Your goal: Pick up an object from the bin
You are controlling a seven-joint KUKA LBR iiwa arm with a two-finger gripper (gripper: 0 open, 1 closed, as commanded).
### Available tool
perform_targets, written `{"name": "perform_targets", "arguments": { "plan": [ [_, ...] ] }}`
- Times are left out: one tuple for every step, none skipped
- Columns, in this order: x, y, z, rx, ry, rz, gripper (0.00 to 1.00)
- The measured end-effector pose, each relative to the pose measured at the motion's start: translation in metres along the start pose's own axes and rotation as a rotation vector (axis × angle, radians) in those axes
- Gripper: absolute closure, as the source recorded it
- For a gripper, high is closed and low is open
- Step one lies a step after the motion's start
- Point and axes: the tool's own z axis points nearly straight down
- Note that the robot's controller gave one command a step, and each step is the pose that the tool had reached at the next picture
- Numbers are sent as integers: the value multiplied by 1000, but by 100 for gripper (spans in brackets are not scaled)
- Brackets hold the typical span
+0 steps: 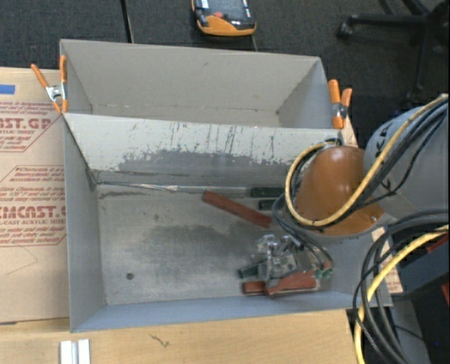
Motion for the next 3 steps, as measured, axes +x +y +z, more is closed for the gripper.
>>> {"name": "perform_targets", "arguments": {
  "plan": [
    [3, 1, -17, -2, 10, -1, 100],
    [2, 1, -42, -1, 8, -1, 100],
    [1, 1, -65, 0, 4, -1, 100]
  ]
}}
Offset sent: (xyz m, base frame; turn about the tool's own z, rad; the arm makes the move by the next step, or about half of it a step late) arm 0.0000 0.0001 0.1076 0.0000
